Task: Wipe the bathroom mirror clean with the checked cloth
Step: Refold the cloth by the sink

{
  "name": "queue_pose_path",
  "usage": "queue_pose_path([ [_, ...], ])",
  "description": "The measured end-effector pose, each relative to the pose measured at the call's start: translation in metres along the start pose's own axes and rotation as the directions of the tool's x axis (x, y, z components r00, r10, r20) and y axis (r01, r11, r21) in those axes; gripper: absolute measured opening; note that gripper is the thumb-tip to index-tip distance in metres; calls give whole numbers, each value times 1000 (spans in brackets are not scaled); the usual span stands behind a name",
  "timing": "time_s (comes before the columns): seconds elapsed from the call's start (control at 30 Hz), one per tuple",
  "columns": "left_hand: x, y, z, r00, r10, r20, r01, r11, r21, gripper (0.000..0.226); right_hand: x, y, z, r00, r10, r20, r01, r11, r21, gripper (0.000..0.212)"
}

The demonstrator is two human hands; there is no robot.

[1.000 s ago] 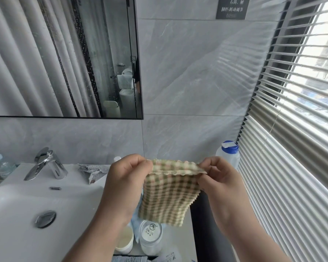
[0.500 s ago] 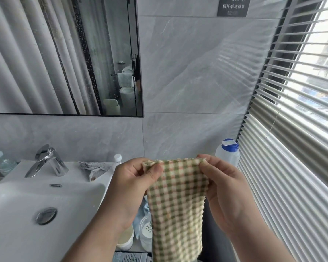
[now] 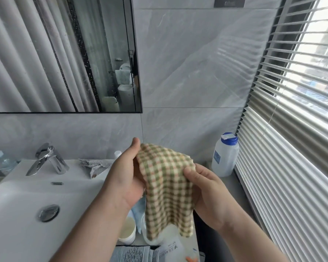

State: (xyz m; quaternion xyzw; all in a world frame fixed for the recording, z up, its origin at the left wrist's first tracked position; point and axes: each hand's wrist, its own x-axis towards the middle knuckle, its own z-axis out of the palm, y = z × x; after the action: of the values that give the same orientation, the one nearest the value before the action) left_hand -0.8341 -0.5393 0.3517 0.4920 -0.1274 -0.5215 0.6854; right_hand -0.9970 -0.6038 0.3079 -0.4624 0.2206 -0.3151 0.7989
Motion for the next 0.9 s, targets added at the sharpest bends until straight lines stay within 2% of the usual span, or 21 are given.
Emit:
queue_pose_path([
  [0.07,1,-19,-7,988,-132,74,118,980,162,79,1,-7,1,996,-27,-89,28,1000,5,20],
  [0.13,-3,-37,-10,979,-176,106,146,958,247,72,3,-10,1,979,-55,-195,42,997,-72,22],
  [0.23,-1,-50,-13,999,39,22,-43,968,246,53,3,-10,-4,960,-73,-269,29,986,-167,24],
  [0.3,-2,-46,-14,978,208,-29,-188,929,318,44,3,-9,-8,960,-115,-256,29,949,-315,9],
  [0.33,-2,-44,-14,963,267,-36,-239,910,339,41,3,-9,-9,957,-138,-255,31,923,-384,10],
  [0.37,-3,-42,-15,958,285,-35,-258,907,334,39,2,-9,-9,954,-162,-253,40,903,-428,21],
  [0.43,-7,-38,-15,980,201,7,-196,946,258,41,1,-9,-10,950,-203,-238,79,892,-445,43],
  [0.53,-10,-37,-12,996,52,79,-62,989,135,37,2,-8,-14,948,-249,-197,142,889,-436,55],
  [0.6,-9,-37,-11,992,114,59,-118,990,77,35,2,-10,-13,941,-295,-167,185,859,-478,57],
  [0.67,-7,-36,-14,973,222,59,-225,972,60,38,0,-12,-11,931,-334,-149,207,818,-537,43],
  [0.73,-8,-35,-13,960,251,123,-265,956,124,35,-2,-13,-8,922,-361,-140,227,796,-561,38],
  [0.8,-8,-37,-12,950,257,176,-298,916,270,33,-4,-15,-7,926,-355,-124,236,805,-545,35],
  [0.9,-7,-37,-12,906,395,153,-415,758,503,46,-7,-18,-7,939,-327,-108,210,792,-574,35],
])
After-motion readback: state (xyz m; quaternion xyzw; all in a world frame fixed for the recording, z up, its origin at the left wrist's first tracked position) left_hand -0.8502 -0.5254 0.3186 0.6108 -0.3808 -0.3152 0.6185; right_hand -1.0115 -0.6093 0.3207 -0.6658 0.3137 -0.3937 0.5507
